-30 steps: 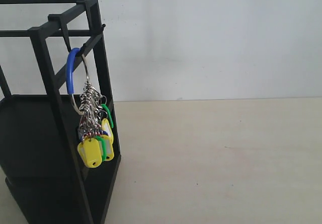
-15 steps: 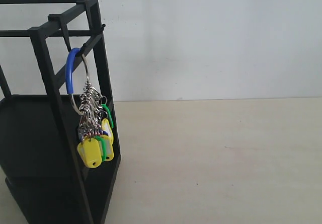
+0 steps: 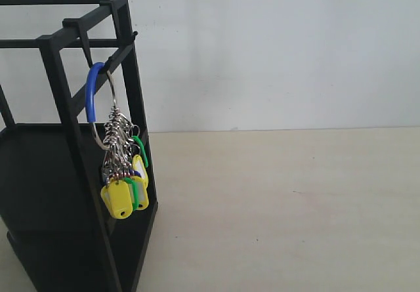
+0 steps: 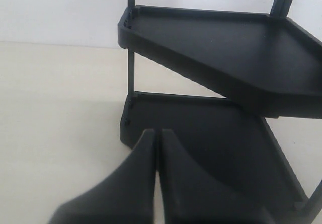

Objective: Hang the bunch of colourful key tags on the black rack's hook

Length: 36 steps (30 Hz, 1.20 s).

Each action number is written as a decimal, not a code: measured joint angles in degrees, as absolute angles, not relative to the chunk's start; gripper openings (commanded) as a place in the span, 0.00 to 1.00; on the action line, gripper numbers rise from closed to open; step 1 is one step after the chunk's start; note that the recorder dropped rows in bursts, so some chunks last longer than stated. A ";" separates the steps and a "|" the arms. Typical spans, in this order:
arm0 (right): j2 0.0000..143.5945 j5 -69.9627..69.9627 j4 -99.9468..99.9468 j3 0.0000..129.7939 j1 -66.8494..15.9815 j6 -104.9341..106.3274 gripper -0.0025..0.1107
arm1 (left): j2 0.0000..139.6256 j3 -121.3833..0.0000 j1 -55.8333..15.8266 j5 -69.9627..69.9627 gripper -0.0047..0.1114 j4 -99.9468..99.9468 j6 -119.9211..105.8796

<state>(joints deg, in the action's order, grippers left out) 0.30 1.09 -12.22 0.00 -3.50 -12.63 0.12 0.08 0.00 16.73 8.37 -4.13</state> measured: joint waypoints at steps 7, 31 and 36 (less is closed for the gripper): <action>0.30 5.06 -10.26 0.01 -3.50 -6.16 0.02 | 0.12 0.08 0.00 16.73 0.08 8.37 -4.13; 0.30 20.31 -1.97 0.01 -3.50 -2.92 0.02 | 0.12 0.08 0.00 16.73 0.08 8.37 -4.13; 0.30 20.51 -1.88 0.01 -3.50 -1.11 0.02 | 0.12 0.08 0.00 16.73 0.08 8.37 -4.13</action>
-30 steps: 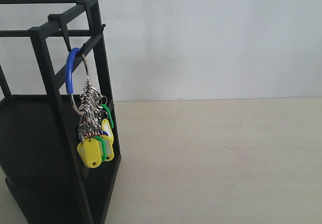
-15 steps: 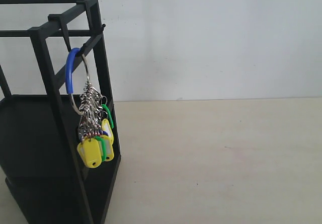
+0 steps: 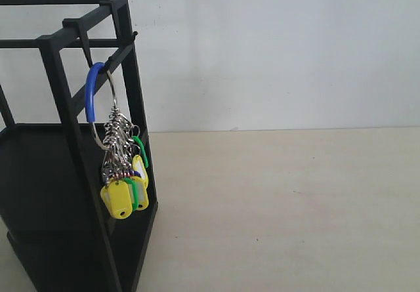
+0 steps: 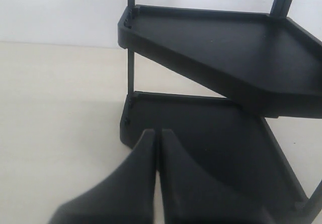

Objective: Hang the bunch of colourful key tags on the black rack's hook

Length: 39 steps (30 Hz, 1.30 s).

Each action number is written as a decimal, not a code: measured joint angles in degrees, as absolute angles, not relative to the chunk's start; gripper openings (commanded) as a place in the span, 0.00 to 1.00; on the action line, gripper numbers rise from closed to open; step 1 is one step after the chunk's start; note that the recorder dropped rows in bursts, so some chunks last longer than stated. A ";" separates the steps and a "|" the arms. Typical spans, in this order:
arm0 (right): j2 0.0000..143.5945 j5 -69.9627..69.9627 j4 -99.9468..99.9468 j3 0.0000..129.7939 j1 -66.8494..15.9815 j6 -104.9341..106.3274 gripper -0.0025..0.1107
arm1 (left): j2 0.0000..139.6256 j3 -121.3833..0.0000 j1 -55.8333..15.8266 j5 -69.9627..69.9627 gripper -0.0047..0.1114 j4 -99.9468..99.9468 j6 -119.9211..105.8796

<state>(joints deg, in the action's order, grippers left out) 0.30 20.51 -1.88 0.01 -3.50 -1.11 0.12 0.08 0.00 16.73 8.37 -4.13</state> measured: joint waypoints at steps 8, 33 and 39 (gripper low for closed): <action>0.30 20.66 -1.88 0.01 -3.50 0.00 0.02 | 0.12 0.08 0.00 16.73 0.08 8.37 -4.13; 0.30 20.66 -1.88 0.01 -3.50 0.00 0.02 | 0.12 0.08 0.00 16.73 0.08 8.37 -4.13; 0.30 20.66 -1.88 0.01 -3.50 0.00 0.02 | 0.12 0.08 0.00 16.73 0.08 8.37 -4.13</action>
